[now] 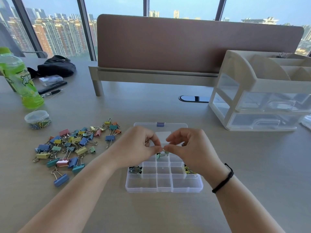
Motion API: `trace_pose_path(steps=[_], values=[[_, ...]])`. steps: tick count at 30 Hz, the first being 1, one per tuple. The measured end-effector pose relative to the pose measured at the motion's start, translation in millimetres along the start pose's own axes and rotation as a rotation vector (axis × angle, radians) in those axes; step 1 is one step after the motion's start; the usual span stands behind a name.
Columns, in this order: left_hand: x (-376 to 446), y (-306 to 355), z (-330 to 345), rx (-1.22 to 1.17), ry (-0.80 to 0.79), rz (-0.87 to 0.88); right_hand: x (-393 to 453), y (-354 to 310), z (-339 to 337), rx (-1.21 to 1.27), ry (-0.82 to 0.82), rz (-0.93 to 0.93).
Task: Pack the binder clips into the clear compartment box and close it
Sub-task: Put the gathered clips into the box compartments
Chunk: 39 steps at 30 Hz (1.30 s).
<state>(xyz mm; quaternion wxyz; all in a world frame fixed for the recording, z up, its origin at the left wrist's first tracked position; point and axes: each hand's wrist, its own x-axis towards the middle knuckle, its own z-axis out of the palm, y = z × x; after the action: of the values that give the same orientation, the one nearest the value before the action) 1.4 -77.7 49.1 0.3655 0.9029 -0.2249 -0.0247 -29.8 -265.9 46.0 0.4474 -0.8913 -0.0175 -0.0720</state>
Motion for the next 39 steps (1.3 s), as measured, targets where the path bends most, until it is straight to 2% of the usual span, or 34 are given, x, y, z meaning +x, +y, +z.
trace_pose_path(steps=[7,12,24,27,30,35,39], values=[[-1,0,5,0.153,-0.06,-0.018,0,6,5,-0.157,-0.069,-0.068],[-2,0,14,0.279,-0.003,-0.03,0,8,7,-0.196,-0.084,-0.099],[4,-1,25,0.204,0.084,-0.178,-1,12,16,-0.233,-0.07,-0.1],[6,0,25,0.235,0.083,-0.211,1,9,13,-0.149,-0.017,-0.079],[7,1,25,0.25,0.079,-0.22,5,5,6,0.065,0.032,0.026],[10,0,25,0.247,0.078,-0.216,5,-1,3,0.438,-0.004,0.21],[9,-1,25,0.247,0.084,-0.209,4,1,2,0.482,-0.084,0.198]])
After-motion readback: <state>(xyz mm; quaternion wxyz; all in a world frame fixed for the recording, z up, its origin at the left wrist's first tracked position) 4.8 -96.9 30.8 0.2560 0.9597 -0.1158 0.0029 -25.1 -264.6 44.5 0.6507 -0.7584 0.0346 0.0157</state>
